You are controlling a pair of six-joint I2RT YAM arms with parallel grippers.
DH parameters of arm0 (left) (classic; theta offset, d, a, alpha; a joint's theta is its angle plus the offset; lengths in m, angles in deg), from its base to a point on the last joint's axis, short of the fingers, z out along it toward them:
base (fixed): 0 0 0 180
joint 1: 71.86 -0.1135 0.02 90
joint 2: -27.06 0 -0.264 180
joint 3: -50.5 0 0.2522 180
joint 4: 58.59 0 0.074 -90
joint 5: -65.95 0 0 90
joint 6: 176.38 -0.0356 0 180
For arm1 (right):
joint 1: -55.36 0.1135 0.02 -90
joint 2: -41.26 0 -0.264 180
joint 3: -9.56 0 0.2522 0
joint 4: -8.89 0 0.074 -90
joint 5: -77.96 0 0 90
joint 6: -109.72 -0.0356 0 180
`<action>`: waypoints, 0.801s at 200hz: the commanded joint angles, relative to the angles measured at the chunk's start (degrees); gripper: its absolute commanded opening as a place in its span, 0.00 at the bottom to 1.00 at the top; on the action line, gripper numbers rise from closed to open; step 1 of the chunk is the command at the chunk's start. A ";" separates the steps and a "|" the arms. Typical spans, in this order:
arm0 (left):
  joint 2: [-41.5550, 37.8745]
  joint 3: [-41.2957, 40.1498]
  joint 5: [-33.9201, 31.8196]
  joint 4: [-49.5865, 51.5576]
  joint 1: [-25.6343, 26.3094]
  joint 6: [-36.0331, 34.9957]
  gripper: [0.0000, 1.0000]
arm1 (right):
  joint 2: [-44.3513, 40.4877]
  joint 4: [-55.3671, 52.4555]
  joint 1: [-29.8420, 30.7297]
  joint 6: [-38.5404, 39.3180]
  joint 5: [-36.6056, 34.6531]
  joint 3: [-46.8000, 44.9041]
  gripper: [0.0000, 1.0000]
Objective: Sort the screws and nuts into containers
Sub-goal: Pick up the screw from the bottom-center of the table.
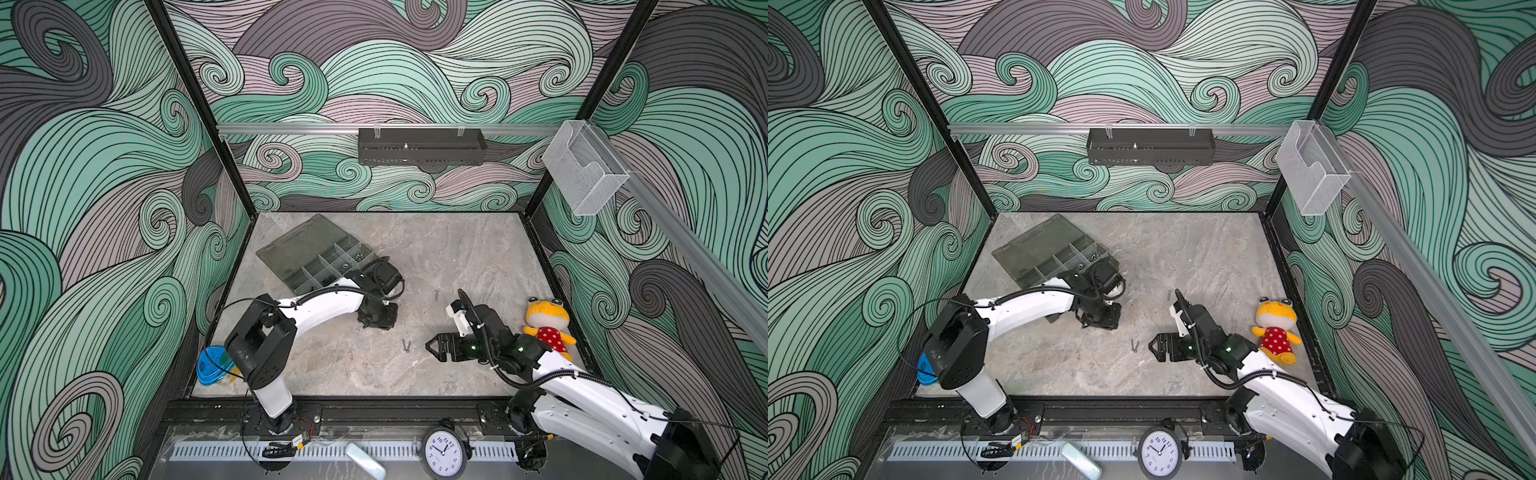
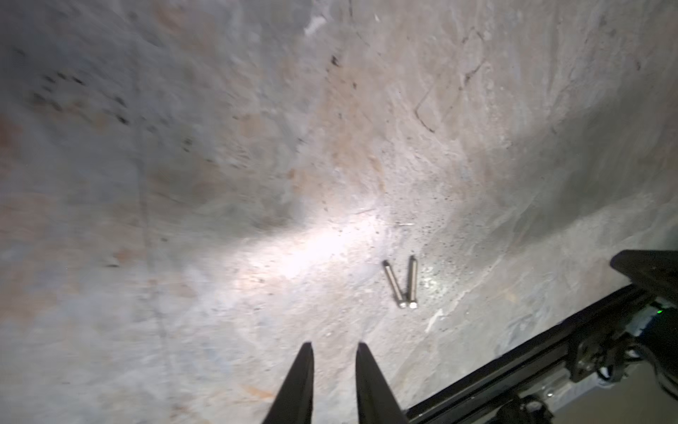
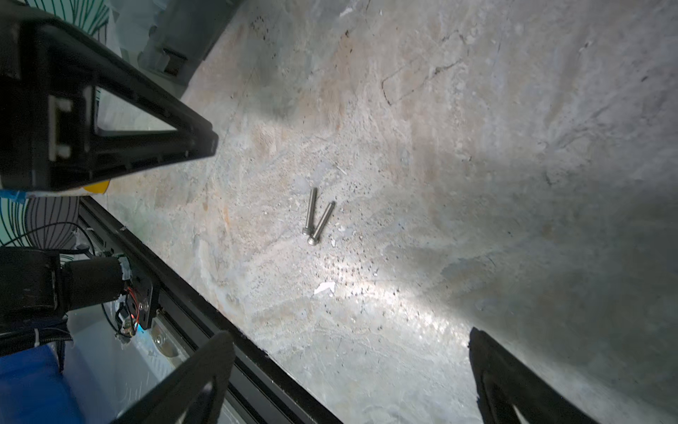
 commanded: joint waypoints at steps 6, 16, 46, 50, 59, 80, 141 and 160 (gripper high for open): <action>2.54 1.39 -0.32 -5.48 3.29 13.43 0.26 | -2.08 -4.32 -0.23 2.41 0.19 0.17 0.99; 4.98 3.45 -1.08 -4.66 4.63 14.21 0.26 | -2.74 -4.82 -0.17 2.54 0.42 0.03 1.00; 10.83 9.36 -3.71 2.27 7.35 15.91 0.26 | -6.22 -5.34 -0.24 2.29 0.81 -1.25 1.00; 11.12 9.61 -3.93 2.84 7.56 16.08 0.26 | -6.66 -5.35 -0.24 2.13 0.74 -1.46 1.00; 11.73 10.42 -4.54 4.23 8.10 16.21 0.26 | -7.48 -5.40 -0.23 2.04 0.72 -1.86 0.99; 12.48 11.66 -6.82 7.23 9.39 16.29 0.26 | -8.67 -5.44 -0.25 2.11 0.79 -2.53 1.00; 14.10 10.68 -6.45 6.71 10.67 18.23 0.26 | -7.58 -5.49 -0.59 3.77 1.94 -2.28 1.00; 14.88 10.94 -6.55 5.80 10.69 18.14 0.26 | -7.58 -5.25 -0.67 3.88 1.91 -2.48 1.00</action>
